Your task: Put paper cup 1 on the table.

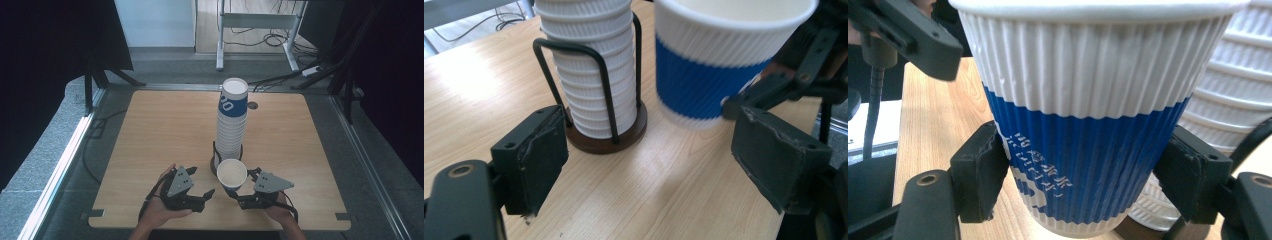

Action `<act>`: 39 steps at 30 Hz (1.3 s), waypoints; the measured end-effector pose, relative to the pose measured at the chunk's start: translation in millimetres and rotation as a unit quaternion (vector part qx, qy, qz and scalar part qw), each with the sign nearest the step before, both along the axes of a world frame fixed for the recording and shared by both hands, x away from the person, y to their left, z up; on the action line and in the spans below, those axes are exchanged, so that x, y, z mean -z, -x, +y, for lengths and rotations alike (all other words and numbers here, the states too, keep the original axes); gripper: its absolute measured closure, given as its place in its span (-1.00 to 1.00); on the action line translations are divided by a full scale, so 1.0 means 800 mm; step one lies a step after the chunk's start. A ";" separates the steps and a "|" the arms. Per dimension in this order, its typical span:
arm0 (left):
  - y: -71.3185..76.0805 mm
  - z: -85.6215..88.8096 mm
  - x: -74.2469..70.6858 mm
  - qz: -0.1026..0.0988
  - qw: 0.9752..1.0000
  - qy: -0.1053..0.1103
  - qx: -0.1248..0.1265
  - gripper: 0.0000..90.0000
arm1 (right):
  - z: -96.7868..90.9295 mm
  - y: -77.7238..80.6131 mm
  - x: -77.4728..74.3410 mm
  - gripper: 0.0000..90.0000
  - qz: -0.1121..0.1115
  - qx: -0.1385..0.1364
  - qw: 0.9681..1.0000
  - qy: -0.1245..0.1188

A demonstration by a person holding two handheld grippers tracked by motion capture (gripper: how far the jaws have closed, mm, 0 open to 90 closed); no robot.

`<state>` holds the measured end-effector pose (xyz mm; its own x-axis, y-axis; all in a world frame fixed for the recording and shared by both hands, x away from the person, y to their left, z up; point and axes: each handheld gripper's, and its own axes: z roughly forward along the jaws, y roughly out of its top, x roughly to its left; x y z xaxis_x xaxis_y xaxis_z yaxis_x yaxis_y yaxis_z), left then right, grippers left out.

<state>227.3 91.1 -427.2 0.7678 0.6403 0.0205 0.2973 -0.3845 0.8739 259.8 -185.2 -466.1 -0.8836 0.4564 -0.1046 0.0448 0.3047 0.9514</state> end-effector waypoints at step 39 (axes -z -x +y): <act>-0.007 -0.001 0.015 0.022 0.999 -0.033 -0.013 -0.64 | -0.074 -0.011 -0.027 -0.41 -0.029 0.090 0.994 -0.056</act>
<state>233.2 90.1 -439.0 0.7514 0.6592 0.0296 0.3466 -0.4324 0.8324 269.0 -244.1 -444.8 -0.7799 0.6189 -0.0935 0.0325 0.1892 0.9814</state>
